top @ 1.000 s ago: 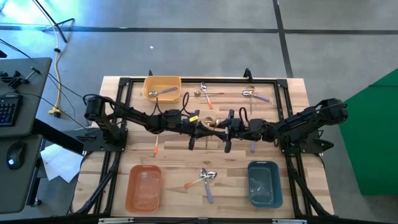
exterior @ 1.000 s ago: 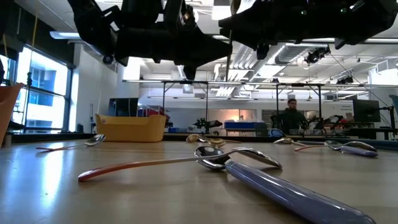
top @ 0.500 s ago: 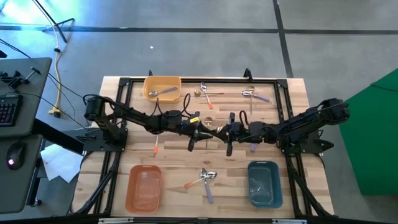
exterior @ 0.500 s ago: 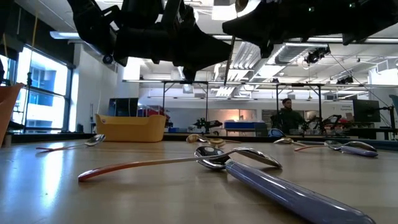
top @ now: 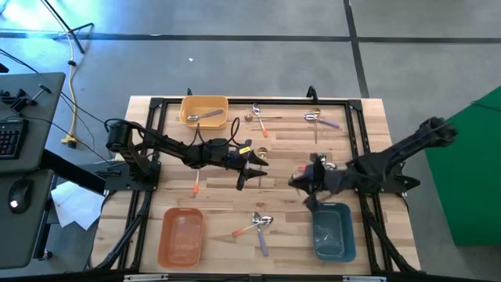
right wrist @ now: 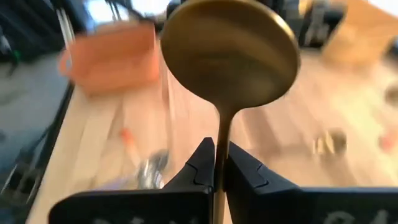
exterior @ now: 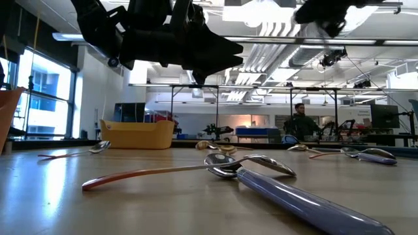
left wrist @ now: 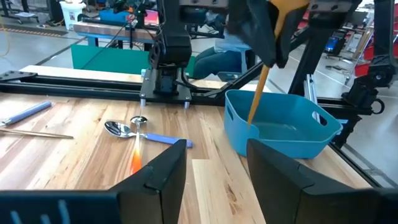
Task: Sort silverware by color (type)
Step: Put the golden spoon into the blue bin
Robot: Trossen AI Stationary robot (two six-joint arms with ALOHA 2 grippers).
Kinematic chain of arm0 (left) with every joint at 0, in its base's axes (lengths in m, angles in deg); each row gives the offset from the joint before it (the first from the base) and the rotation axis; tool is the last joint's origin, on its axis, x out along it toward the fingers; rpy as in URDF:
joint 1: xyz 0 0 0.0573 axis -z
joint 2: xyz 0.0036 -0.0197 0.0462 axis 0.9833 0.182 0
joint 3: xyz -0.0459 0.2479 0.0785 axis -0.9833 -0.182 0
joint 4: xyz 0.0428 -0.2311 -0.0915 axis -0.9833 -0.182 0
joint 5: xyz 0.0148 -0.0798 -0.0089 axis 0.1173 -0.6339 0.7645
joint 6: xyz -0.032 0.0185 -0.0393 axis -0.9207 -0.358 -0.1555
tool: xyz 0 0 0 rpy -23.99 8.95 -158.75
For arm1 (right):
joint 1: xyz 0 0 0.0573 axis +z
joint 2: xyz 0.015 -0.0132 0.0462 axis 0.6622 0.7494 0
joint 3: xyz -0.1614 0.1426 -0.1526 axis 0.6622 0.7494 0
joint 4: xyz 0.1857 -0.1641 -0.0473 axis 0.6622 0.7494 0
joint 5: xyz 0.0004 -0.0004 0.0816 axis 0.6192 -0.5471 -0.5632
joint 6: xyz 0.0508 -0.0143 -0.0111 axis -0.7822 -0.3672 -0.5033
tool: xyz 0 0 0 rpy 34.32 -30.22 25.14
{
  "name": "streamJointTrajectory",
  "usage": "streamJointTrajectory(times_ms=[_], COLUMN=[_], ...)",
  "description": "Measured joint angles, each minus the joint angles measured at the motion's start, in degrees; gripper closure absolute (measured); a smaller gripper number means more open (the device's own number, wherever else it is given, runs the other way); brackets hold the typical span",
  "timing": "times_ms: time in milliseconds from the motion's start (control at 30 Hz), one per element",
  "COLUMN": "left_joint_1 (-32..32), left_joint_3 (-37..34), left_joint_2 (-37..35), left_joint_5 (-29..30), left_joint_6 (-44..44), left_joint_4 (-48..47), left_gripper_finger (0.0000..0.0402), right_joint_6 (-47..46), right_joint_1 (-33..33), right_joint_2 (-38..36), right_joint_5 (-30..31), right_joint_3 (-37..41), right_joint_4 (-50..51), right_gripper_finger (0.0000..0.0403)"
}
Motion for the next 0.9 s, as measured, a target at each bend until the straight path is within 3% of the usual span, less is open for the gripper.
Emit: streamJointTrajectory(times_ms=[167, 300, 467, 600, 900], left_joint_1=[0.0, 0.0, 0.0, 0.0, 0.1], left_joint_3=[0.0, 0.0, 0.0, 0.0, 0.0], left_joint_2=[0.0, 0.0, 0.0, 0.0, 0.0], left_joint_5=[0.0, 0.0, 0.1, 0.1, 0.1], left_joint_6=[0.0, 0.0, 0.0, -0.2, -0.5], left_joint_4=[0.0, 0.0, -0.1, -0.1, -0.1], left_gripper_finger=[0.0243, 0.0243, 0.0243, 0.0243, 0.0243], right_joint_6=[-16.8, -30.5, -46.5, -52.7, -64.0], right_joint_1=[6.9, 12.3, 16.9, 18.3, 22.1], right_joint_2=[4.1, 7.4, 10.7, 11.5, 10.3], right_joint_5=[-1.6, -3.7, -10.6, -14.5, -17.1], right_joint_3=[-12.3, -18.4, -20.3, -20.3, -20.3], right_joint_4=[20.0, 30.3, 37.8, 42.7, 45.6], right_gripper_finger=[0.0398, 0.0398, 0.0398, 0.0398, 0.0398])
